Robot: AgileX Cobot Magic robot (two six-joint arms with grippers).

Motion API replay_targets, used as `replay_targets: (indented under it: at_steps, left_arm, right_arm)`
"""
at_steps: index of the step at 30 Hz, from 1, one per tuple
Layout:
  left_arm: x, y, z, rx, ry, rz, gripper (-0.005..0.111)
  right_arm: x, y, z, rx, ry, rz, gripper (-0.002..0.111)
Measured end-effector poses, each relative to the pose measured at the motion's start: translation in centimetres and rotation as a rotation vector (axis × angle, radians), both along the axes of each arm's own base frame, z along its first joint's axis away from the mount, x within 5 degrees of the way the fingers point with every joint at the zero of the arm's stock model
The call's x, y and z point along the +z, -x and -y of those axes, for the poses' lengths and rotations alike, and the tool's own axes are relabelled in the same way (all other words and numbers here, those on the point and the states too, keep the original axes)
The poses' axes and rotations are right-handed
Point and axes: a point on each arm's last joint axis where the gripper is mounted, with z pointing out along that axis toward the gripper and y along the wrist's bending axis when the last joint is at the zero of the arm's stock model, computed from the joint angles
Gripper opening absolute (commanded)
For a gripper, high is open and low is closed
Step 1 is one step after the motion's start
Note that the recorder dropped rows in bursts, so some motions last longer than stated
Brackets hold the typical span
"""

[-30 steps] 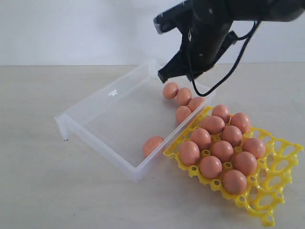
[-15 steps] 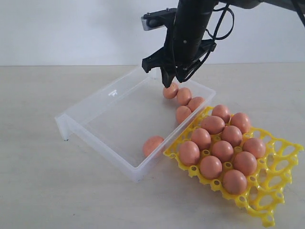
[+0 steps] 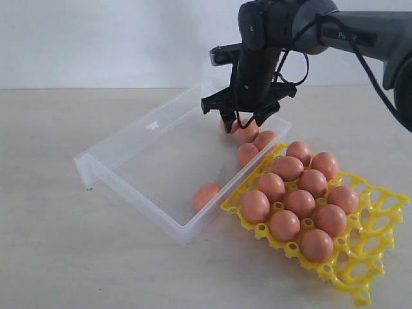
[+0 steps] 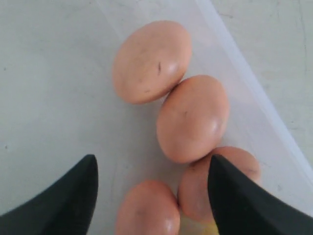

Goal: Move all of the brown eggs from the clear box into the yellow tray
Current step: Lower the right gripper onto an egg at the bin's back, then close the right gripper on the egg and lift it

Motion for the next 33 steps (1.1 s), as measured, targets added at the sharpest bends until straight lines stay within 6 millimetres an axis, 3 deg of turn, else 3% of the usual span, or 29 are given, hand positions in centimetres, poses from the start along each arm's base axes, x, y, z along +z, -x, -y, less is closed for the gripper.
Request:
replay_targets:
  at_steps: [20, 29, 33]
  left_arm:
    - [0.0, 0.0, 0.0, 0.0, 0.0, 0.0, 0.004]
    - [0.0, 0.0, 0.0, 0.0, 0.0, 0.0, 0.004]
    - [0.0, 0.0, 0.0, 0.0, 0.0, 0.0, 0.004]
  right_arm:
    - [-0.1, -1.5, 0.8, -0.092, -0.007, 0.135, 0.056]
    - [-3.3, -1.6, 0.6, -0.145, -0.03, 0.048, 0.056]
    - [-3.7, -1.7, 0.5, -0.148, -0.037, 0.05, 0.056]
